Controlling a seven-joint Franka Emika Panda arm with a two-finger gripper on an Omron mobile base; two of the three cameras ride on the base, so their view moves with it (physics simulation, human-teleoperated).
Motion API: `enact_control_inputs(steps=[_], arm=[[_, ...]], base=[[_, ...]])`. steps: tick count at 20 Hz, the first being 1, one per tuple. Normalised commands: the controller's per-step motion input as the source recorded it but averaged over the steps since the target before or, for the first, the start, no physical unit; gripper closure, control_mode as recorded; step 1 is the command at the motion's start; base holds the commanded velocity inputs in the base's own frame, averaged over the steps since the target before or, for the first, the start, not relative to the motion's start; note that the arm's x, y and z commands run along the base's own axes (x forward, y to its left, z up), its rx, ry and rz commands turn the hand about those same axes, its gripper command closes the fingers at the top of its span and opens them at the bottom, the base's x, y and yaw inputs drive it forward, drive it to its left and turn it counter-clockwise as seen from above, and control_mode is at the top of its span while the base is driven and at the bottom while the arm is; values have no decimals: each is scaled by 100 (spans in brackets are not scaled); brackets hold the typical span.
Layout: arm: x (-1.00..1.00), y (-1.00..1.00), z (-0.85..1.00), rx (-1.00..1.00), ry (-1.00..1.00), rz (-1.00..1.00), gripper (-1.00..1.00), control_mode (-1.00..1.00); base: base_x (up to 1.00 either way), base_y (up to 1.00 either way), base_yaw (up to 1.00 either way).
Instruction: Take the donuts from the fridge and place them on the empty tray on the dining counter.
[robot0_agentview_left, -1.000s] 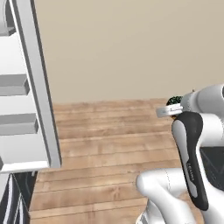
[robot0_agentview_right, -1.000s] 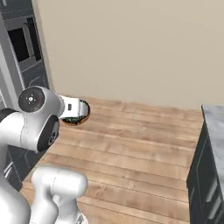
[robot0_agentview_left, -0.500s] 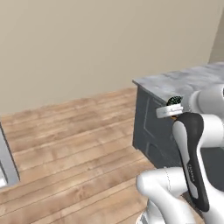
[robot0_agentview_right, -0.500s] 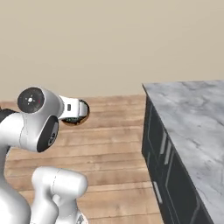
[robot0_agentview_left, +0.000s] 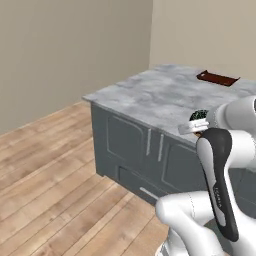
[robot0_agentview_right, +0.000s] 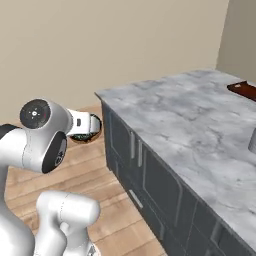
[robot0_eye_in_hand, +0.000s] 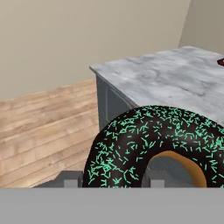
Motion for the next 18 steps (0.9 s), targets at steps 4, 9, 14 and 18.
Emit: enact_control_inputs(steps=[4,9,14,18], arm=[[0,0,0,0,0,0,100,100],[0,0,0,0,0,0,100,100],[0,0,0,0,0,0,100,100],[0,0,0,0,0,0,100,100]], base=[[36,31,-56],[53,88,-50],[41,100,-57],[32,100,-56]])
